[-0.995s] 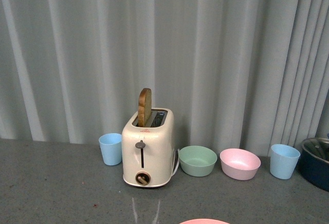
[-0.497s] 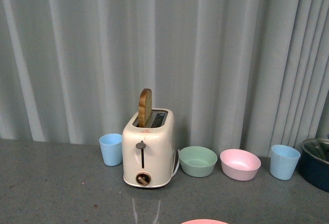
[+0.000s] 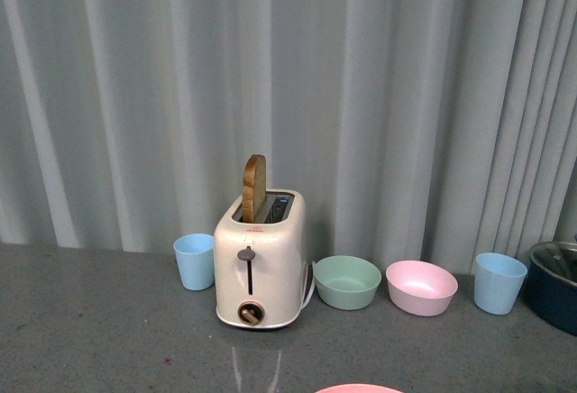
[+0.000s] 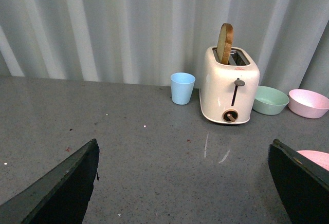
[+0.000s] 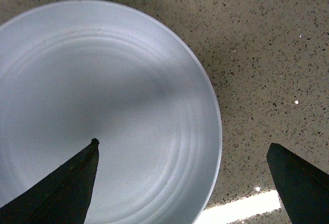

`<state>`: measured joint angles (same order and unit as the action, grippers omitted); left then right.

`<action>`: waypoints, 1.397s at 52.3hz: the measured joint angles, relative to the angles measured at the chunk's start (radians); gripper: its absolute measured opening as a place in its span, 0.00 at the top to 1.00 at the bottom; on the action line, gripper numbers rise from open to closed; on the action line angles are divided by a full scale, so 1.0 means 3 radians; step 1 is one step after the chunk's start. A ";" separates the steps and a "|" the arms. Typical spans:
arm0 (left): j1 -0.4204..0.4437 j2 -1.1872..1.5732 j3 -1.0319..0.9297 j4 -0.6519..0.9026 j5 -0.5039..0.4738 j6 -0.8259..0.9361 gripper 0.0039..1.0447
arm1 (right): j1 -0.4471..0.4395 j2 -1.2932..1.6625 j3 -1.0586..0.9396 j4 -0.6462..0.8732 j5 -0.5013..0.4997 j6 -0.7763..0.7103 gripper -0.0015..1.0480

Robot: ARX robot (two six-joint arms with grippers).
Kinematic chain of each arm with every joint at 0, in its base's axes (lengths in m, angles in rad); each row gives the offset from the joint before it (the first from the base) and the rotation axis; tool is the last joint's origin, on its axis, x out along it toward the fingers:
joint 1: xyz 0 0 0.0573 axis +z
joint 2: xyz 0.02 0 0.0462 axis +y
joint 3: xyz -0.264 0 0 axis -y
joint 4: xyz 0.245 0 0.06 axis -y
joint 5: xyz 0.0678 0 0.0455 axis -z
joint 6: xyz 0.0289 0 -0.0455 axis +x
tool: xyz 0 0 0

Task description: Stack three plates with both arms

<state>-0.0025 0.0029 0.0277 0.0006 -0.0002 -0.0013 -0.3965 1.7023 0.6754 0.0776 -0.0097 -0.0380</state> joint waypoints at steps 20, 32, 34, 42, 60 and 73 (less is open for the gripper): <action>0.0000 0.0000 0.0000 0.0000 0.0000 0.0000 0.06 | -0.0182 0.0467 -0.0029 0.0557 -0.0094 -0.0477 0.07; 0.0000 0.0000 0.0000 0.0000 0.0000 0.0000 0.06 | -0.0291 0.0710 -0.0069 0.0748 -0.0165 -0.0502 0.07; 0.0000 0.0000 0.0000 0.0000 0.0000 0.0000 0.06 | -0.0304 0.0735 -0.0076 0.0767 -0.0173 -0.0509 0.07; 0.0000 0.0000 0.0000 0.0000 0.0000 0.0000 0.06 | -0.0352 0.0830 -0.0089 0.0848 -0.0206 -0.0528 0.07; 0.0000 0.0000 0.0000 0.0000 0.0000 0.0000 0.06 | -0.0371 0.1006 -0.0145 0.1105 -0.0277 -0.0526 0.07; 0.0000 0.0000 0.0000 0.0000 0.0000 0.0000 0.06 | -0.0357 0.1047 -0.0151 0.1147 -0.0271 -0.0500 0.35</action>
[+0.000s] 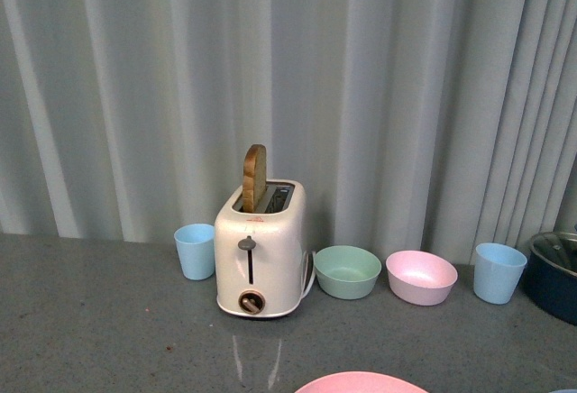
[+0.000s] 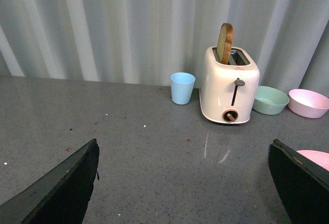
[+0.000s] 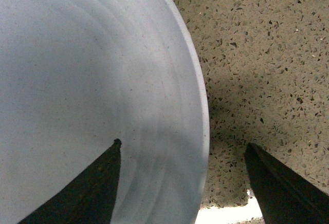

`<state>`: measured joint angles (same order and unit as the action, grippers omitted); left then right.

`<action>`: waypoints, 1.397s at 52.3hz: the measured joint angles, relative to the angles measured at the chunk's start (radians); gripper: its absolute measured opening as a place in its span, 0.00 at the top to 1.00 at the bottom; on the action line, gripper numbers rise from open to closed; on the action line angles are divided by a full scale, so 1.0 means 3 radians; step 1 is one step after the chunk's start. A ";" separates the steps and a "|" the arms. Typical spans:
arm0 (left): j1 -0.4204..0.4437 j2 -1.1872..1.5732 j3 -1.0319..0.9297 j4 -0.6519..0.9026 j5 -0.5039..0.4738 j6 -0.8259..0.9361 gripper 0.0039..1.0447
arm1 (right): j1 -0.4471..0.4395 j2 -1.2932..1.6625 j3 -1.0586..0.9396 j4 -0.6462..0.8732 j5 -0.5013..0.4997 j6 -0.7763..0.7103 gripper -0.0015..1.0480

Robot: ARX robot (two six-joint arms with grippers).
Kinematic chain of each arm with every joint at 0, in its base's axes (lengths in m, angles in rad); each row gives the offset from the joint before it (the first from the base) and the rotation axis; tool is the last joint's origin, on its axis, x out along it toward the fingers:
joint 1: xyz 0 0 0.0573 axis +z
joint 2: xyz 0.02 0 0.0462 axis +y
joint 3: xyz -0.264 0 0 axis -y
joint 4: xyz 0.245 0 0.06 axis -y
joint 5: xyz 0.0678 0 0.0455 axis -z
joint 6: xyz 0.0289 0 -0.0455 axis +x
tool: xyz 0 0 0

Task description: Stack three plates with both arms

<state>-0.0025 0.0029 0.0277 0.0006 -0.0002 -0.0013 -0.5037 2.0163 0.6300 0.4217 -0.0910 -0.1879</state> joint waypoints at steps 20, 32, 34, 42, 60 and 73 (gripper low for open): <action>0.0000 0.0000 0.0000 0.0000 0.0000 -0.0001 0.06 | -0.0020 0.0003 -0.0004 0.0000 -0.0043 0.0061 0.87; 0.0000 0.0000 0.0000 0.0000 0.0000 0.0000 0.06 | -0.0086 -0.0069 -0.0004 -0.0051 -0.0140 0.0158 0.97; 0.0000 0.0000 0.0000 0.0000 0.0000 0.0000 0.06 | -0.0099 -0.0075 -0.0004 -0.0071 -0.0144 0.0158 0.97; 0.0000 0.0000 0.0000 0.0000 0.0000 0.0000 0.06 | -0.0177 -0.0192 -0.0004 -0.0203 -0.0169 0.0128 0.97; 0.0000 0.0000 0.0000 0.0000 0.0000 0.0000 0.06 | -0.0404 -0.0590 0.0048 -0.0626 -0.0041 -0.0001 0.97; 0.0000 0.0000 0.0000 0.0000 0.0000 0.0000 0.06 | -0.0271 -0.1152 0.0085 -0.0701 0.0069 0.0086 0.97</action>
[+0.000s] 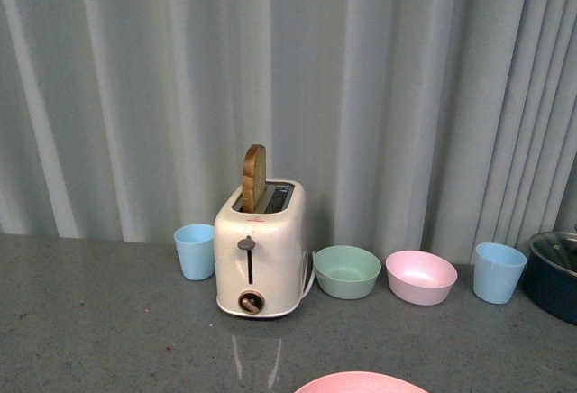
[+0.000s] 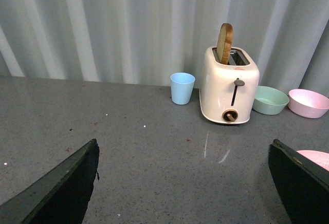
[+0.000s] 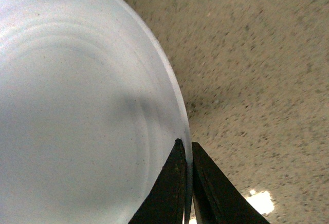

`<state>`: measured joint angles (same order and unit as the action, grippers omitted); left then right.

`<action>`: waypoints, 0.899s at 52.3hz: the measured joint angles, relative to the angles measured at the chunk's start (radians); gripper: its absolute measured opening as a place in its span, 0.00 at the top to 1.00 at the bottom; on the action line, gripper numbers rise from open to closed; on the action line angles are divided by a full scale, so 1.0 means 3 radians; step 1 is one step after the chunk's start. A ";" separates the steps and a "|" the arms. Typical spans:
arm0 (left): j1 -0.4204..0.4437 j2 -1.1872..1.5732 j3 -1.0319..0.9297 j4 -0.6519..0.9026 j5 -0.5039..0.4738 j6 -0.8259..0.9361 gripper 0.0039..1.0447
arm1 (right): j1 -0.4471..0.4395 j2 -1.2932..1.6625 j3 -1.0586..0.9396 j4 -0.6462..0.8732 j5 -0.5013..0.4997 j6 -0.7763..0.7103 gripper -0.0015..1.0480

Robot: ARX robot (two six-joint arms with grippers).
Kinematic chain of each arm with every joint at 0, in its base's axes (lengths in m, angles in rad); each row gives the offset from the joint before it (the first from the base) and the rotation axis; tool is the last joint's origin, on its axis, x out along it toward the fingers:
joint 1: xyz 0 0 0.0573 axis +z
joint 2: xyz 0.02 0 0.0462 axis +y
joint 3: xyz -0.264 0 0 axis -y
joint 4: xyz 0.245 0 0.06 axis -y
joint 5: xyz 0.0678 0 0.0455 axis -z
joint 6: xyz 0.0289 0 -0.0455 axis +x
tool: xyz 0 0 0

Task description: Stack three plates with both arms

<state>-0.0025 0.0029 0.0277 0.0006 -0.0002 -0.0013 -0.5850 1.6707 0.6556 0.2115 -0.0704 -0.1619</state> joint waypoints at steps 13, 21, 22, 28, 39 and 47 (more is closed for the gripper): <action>0.0000 0.0000 0.0000 0.0000 0.0000 0.0000 0.06 | 0.0740 -0.0749 -0.0061 -0.0055 -0.0034 0.0338 0.97; 0.0000 0.0000 0.0000 0.0000 0.0000 0.0000 0.06 | 0.1392 -0.0993 -0.0158 -0.0051 0.0041 0.0618 0.97; 0.0000 0.0000 0.0000 0.0000 0.0000 0.0000 0.06 | 0.1481 -0.0999 -0.0175 -0.0036 0.0064 0.0669 0.97; 0.0000 0.0000 0.0000 0.0000 0.0000 0.0000 0.06 | 0.1916 -0.0988 -0.0278 0.0065 0.0201 0.0837 0.97; 0.0000 0.0000 0.0000 0.0000 0.0000 0.0000 0.06 | 0.2511 -0.0802 -0.0432 0.0342 0.0276 0.1148 0.97; 0.0000 0.0000 0.0000 0.0000 0.0000 0.0000 0.06 | 0.2603 -0.0585 -0.0507 0.0614 0.0187 0.1396 0.97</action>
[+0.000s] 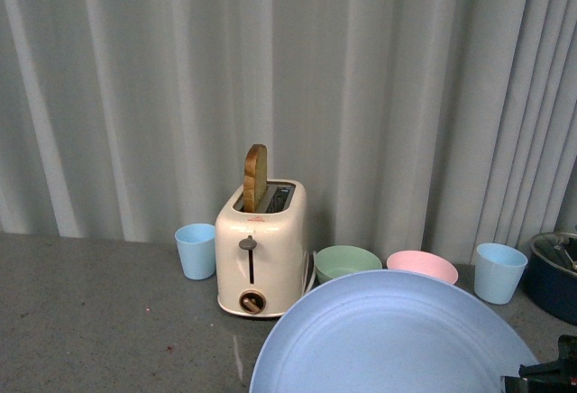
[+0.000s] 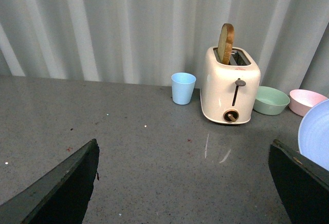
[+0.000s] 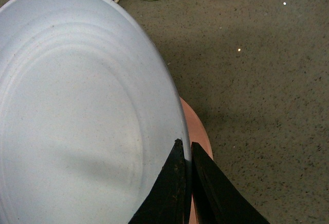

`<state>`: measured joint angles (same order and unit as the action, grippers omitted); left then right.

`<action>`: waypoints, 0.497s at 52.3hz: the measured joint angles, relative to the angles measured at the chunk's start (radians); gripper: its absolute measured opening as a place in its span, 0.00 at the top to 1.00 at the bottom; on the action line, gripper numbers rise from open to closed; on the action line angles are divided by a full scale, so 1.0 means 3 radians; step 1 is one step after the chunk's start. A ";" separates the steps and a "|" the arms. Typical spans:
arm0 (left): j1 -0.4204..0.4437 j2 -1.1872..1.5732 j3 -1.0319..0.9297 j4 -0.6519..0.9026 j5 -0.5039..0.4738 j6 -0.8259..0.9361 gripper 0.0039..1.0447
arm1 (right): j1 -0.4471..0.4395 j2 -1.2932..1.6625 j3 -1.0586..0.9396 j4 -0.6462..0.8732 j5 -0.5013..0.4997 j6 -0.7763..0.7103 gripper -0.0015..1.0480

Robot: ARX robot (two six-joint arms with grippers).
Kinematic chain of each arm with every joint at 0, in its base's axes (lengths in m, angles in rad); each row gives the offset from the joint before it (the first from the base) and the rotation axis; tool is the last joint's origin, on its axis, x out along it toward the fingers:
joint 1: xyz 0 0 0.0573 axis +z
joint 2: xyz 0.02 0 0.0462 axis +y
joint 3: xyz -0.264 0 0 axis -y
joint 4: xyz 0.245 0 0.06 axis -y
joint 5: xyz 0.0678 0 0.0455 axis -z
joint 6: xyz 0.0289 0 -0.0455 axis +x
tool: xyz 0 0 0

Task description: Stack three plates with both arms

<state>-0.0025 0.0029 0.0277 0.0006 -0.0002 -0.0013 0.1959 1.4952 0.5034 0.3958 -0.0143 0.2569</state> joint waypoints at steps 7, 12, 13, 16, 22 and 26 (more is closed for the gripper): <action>0.0000 0.0000 0.0000 0.0000 0.0000 0.0000 0.06 | -0.0034 0.0237 -0.0014 0.0146 -0.0112 0.0275 0.97; 0.0000 0.0000 0.0000 0.0000 0.0000 0.0000 0.06 | -0.0067 0.0326 -0.0060 0.0211 -0.0167 0.0429 0.97; 0.0000 0.0000 0.0000 0.0000 0.0000 0.0000 0.06 | -0.0072 0.0340 -0.0072 0.0223 -0.0173 0.0455 0.97; 0.0000 0.0000 0.0000 0.0000 0.0000 0.0000 0.06 | -0.0081 0.0362 -0.0090 0.0233 -0.0173 0.0486 0.97; 0.0000 0.0000 0.0000 0.0000 0.0000 0.0000 0.06 | -0.0125 0.0472 -0.0132 0.0333 -0.0198 0.0549 0.97; 0.0000 0.0000 0.0000 0.0000 0.0000 0.0000 0.06 | -0.0158 0.0565 -0.0156 0.0399 -0.0193 0.0582 0.97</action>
<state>-0.0025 0.0029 0.0277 0.0006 -0.0002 -0.0013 0.1486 1.6646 0.4564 0.5156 -0.0723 0.4316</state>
